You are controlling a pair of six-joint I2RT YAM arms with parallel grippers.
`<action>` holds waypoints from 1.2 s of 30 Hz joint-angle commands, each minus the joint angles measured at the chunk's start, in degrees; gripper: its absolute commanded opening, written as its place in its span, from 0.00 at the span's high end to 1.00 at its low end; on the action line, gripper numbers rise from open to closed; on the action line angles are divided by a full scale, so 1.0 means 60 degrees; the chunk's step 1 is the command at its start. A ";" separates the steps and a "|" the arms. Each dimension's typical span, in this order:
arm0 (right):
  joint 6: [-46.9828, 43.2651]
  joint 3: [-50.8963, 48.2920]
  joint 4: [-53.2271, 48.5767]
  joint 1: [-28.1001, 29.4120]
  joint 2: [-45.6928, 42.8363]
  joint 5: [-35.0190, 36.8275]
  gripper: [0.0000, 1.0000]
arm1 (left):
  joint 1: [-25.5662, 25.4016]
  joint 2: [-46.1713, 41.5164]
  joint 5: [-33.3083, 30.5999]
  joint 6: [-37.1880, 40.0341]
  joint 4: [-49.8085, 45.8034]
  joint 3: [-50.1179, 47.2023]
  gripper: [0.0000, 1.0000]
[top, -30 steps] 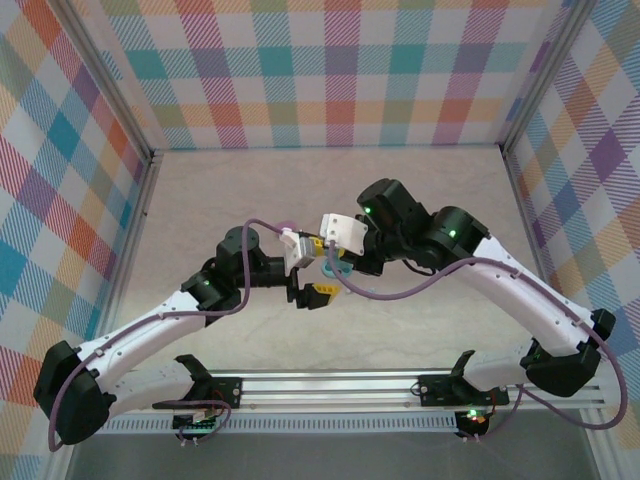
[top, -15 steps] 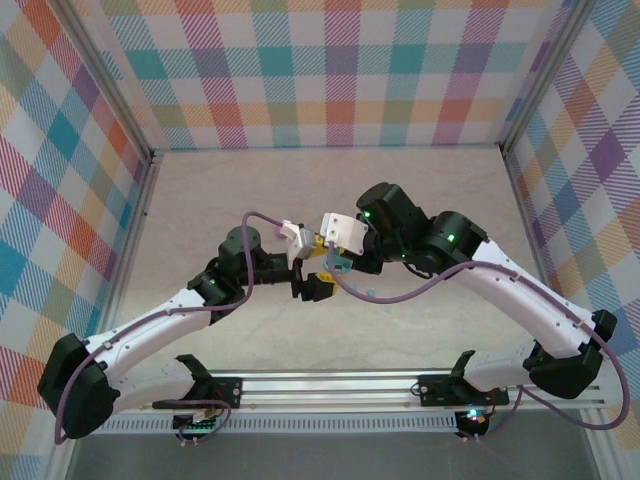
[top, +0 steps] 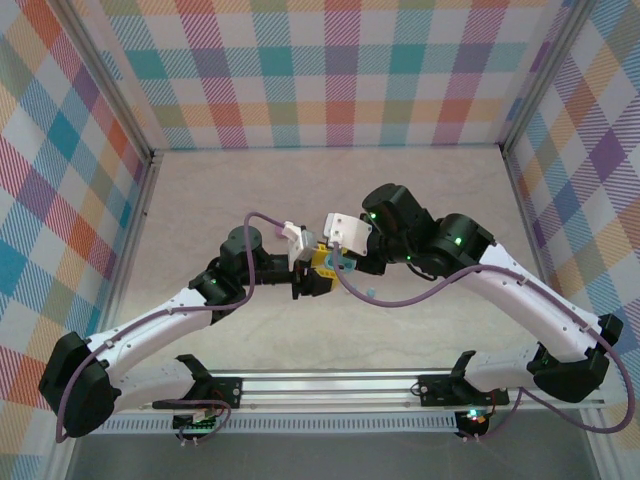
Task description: Insert wireless bluetooth earbuds into charging case
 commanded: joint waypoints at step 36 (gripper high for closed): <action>0.2492 0.0985 0.0309 -0.0391 -0.0194 -0.1711 0.33 | 0.0452 -0.0584 -0.0434 -0.0533 0.0222 -0.0759 0.59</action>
